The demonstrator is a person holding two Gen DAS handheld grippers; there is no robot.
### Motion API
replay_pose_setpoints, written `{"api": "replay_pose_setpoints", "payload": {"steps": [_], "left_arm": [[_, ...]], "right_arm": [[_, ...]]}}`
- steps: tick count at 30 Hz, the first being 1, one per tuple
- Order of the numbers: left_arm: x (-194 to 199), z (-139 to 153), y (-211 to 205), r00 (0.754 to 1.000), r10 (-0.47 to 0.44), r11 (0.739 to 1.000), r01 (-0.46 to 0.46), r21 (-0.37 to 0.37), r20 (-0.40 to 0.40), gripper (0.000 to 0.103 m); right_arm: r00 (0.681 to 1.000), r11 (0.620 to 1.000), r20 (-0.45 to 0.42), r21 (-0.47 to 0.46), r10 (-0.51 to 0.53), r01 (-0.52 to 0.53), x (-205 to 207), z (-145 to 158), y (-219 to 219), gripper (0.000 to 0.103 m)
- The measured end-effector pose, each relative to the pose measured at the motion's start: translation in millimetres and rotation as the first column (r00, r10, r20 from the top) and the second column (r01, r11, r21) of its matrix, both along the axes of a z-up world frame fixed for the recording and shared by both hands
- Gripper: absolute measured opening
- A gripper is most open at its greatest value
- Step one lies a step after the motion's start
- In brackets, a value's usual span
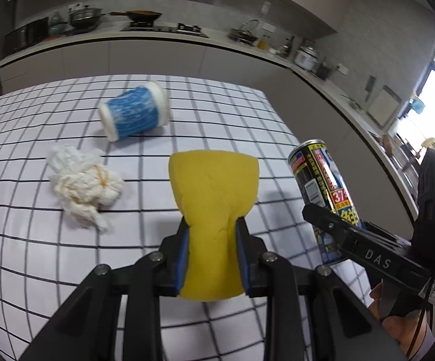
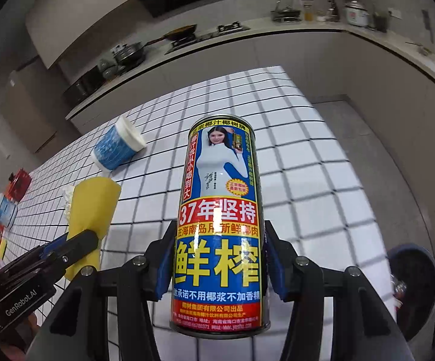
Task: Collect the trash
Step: 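Carry the can and sponge over the black bucket and open both tools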
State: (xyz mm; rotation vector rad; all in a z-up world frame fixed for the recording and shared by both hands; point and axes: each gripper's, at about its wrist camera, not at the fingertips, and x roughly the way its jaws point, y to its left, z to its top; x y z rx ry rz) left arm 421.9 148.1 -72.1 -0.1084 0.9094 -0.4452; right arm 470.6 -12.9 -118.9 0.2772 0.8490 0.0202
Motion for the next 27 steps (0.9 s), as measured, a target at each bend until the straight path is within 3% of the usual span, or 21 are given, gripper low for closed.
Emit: {"api": "replay_pose_setpoints", "payload": {"steps": [7,14,21,27], "left_arm": [[-27,0,-57,0.984,-0.177,0.984,0.176,-0.035,-0.016,0.029],[-61,8,-146,0.954,-0.300,0.953,0.300,-0.041,-0.013,0.029],[-82,-9,-255,0.932,-0.352,0.936,0.351,-0.029,-0.086,0.029],[-90,-41,-315,0.930,-0.312,0.946,0.323,0.027,-0.193,0.030]], "right_arm": [[0.981,0.981,-0.006,-0.017,-0.195,0.195,-71,4,-57,0.055],[0.944,0.944,-0.002,-0.011,-0.329,0.328,-137,0,-142,0.055],[0.936,0.938,-0.076,0.018,-0.344,0.346,-179,-36,-237,0.055],[0.934,0.944,-0.166,0.042,-0.315,0.326,-193,-79,-296,0.055]]}}
